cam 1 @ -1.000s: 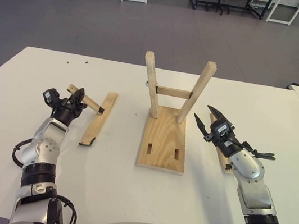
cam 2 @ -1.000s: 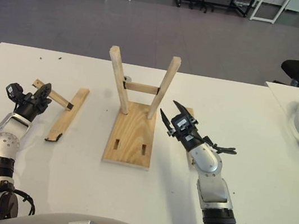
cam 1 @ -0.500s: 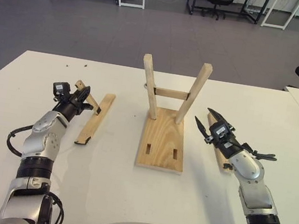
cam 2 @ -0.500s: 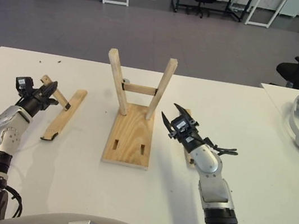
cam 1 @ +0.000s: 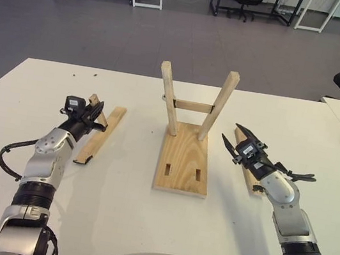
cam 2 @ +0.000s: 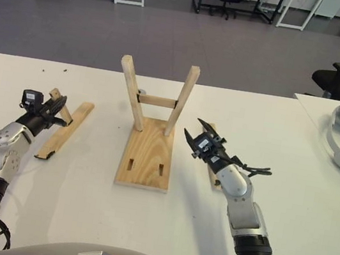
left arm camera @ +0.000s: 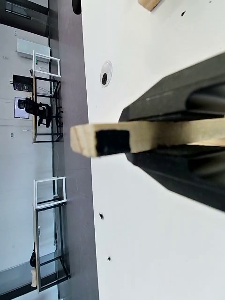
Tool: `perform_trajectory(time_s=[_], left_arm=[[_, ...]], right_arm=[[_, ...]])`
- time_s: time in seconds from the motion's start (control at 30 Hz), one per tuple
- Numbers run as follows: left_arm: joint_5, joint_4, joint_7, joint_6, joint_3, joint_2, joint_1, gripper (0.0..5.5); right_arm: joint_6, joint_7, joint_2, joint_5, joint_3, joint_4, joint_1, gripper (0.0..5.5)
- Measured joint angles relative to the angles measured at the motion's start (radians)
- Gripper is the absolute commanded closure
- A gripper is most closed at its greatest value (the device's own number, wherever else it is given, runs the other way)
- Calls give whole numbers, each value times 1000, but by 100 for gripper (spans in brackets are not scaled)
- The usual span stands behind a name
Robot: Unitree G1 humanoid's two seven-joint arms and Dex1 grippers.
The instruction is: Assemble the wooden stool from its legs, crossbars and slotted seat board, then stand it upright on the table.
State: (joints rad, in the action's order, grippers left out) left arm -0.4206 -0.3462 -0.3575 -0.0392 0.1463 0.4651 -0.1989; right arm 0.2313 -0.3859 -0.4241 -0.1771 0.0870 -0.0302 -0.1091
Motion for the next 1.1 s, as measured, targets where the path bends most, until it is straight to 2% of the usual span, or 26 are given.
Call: perform_trajectory(time_s=[0.07,0.23,0.4,0.57,0.7,0.83,1.0,1.07,1.1], left_arm=[[8,-25,-3,-78,-9,-24,59,421],[45,4,-42,-182,-10,17,40,333],[46,174,-26,-392,18,69,109,257],[3,340,0,-591,44,64,174,173],[25,377,12,-645,31,64,177,193],[97,377,10,-617,-20,77,183,259],[181,304,-12,-479,-63,105,186,338],[189,281,-24,-439,-57,104,188,348],[185,268,-29,-422,-36,97,189,348]], right_arm=[[16,7,-1,-19,5,-3,-22,300],[29,20,1,-28,15,-34,-20,300],[30,38,2,-27,11,-36,-8,300],[35,64,2,-56,20,-37,4,300],[39,72,4,-65,35,-38,6,300],[40,75,5,-66,37,-40,6,300],[39,78,15,-65,42,-42,5,300],[14,70,37,-31,40,-38,5,300],[-37,41,62,53,28,-24,5,300]])
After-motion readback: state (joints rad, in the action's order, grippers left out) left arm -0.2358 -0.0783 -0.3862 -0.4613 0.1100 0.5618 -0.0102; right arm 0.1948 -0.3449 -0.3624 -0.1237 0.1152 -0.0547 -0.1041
